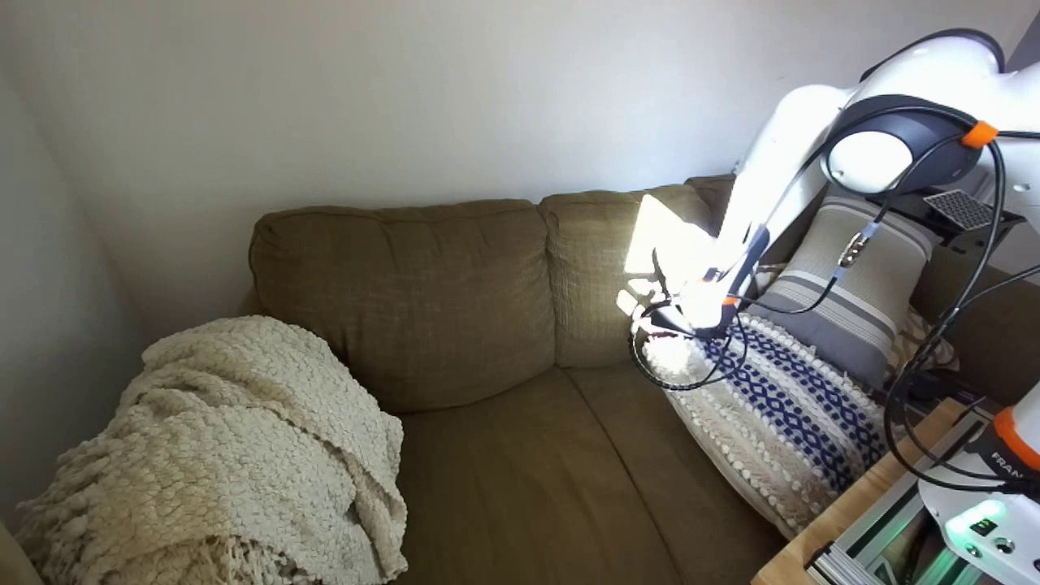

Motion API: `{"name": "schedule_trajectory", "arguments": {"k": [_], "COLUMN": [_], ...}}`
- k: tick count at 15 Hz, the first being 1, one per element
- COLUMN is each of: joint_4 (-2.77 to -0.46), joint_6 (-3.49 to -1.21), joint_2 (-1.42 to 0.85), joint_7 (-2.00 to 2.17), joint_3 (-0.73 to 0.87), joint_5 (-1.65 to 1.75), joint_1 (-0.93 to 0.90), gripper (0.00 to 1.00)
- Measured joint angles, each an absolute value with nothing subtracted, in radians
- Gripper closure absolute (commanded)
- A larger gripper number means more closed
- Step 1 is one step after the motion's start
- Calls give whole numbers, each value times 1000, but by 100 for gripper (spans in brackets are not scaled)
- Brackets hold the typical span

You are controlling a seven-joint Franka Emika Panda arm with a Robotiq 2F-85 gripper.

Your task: Put the pillow upright

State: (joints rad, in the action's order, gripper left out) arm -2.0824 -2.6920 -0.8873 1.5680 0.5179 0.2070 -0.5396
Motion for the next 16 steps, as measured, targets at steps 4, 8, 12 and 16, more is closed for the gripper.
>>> {"name": "schedule_trajectory", "arguments": {"k": [4, 8, 12, 16], "joint_4": [-2243, -2291, -2293, -2293], "joint_6": [-2730, -2730, -2730, -2730], "joint_2": [-802, -771, -769, -770], "joint_7": [1755, 1827, 1828, 1828], "joint_3": [714, 841, 848, 857], "joint_5": [287, 307, 308, 312], "joint_1": [-768, -908, -908, -920], "gripper": [83, 83, 83, 43]}}
